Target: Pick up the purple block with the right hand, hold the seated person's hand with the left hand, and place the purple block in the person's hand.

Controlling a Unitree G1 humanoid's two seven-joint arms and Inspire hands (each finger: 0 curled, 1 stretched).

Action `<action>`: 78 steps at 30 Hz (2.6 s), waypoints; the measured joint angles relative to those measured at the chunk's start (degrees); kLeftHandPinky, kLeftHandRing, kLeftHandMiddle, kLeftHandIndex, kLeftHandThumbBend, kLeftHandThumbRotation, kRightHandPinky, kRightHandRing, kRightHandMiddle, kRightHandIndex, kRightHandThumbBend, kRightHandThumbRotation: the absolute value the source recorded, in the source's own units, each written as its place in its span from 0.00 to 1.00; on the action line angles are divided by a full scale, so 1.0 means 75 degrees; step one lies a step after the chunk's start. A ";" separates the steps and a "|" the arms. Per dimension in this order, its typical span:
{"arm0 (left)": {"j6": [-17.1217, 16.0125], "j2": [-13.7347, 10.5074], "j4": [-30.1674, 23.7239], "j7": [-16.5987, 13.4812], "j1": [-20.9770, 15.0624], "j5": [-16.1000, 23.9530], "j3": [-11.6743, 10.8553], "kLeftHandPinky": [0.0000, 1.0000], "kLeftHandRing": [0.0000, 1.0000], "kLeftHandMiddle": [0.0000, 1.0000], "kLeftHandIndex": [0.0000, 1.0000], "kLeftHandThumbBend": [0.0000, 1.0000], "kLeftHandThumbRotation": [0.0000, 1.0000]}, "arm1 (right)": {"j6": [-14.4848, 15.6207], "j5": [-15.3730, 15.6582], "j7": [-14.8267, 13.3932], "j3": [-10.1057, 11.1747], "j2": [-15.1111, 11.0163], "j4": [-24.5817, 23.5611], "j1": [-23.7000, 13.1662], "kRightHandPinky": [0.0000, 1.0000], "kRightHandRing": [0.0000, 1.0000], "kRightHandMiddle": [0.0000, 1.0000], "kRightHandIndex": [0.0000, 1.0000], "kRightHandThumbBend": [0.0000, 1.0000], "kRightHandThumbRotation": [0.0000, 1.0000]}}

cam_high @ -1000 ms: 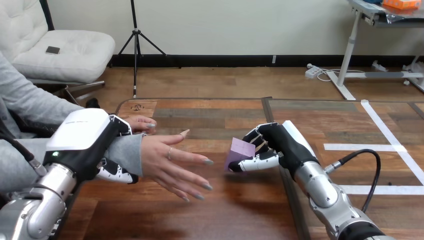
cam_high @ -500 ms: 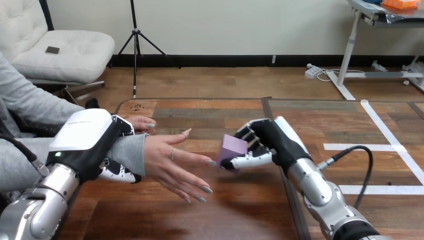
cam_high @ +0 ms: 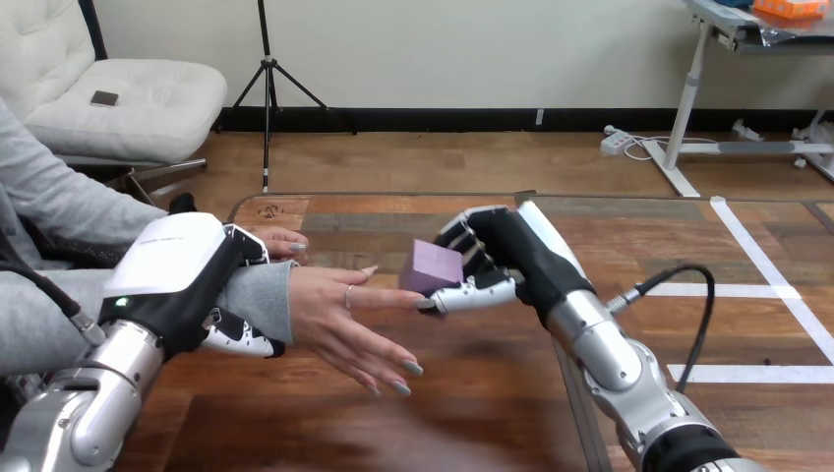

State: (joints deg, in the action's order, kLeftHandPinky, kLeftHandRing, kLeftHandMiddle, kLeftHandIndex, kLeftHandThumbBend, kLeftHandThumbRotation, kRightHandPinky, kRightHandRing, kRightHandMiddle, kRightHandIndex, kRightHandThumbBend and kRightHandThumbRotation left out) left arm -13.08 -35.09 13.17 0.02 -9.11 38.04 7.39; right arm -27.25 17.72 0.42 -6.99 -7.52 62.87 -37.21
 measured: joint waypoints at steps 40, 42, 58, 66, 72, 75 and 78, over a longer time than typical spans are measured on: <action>0.0232 0.0371 0.0009 0.0075 -0.0198 0.0001 0.0000 0.18 0.24 0.30 0.32 0.77 0.00 | -0.0338 -0.0138 0.0454 -0.0154 0.0117 -0.1273 0.0251 0.31 0.34 0.39 0.43 0.79 0.00; 0.0232 0.0376 0.0011 0.0075 -0.0215 0.0001 0.0000 0.18 0.24 0.30 0.31 0.77 0.00 | -0.0339 -0.0143 0.0458 -0.0154 0.0116 -0.1297 0.0277 0.31 0.34 0.39 0.43 0.79 0.00; 0.0238 0.0382 0.0037 0.0146 -0.0299 0.0002 0.0001 0.17 0.23 0.29 0.31 0.78 0.00 | -0.0340 -0.0282 0.0585 -0.0153 0.0114 -0.1403 0.0526 0.31 0.33 0.38 0.43 0.80 0.00; 0.0238 0.0382 0.0066 0.0160 -0.0298 0.0002 0.0006 0.17 0.23 0.29 0.31 0.78 0.00 | -0.0340 -0.0289 0.0622 -0.0154 0.0117 -0.1405 0.0581 0.31 0.33 0.38 0.43 0.80 0.00; 0.0238 0.0382 0.0082 0.0162 -0.0299 0.0002 0.0006 0.17 0.23 0.29 0.31 0.78 0.00 | -0.0340 -0.0300 0.0651 -0.0153 0.0117 -0.1427 0.0605 0.31 0.33 0.38 0.43 0.80 0.00; 0.0238 0.0382 0.0088 0.0163 -0.0299 0.0003 0.0006 0.17 0.23 0.29 0.31 0.78 0.00 | -0.0340 -0.0302 0.0661 -0.0153 0.0117 -0.1437 0.0611 0.31 0.33 0.38 0.43 0.80 0.00; 0.0238 0.0382 0.0092 0.0165 -0.0298 0.0005 0.0006 0.17 0.23 0.29 0.31 0.79 0.00 | -0.0340 -0.0303 0.0667 -0.0153 0.0116 -0.1443 0.0612 0.31 0.33 0.38 0.43 0.80 0.00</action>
State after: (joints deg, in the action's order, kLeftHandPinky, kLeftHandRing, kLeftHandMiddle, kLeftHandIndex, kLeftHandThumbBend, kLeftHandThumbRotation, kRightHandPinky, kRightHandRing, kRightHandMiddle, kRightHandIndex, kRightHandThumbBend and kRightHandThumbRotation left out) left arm -11.29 -32.22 13.86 1.25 -11.35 38.08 7.43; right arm -29.80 15.45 5.42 -8.13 -6.64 52.05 -32.62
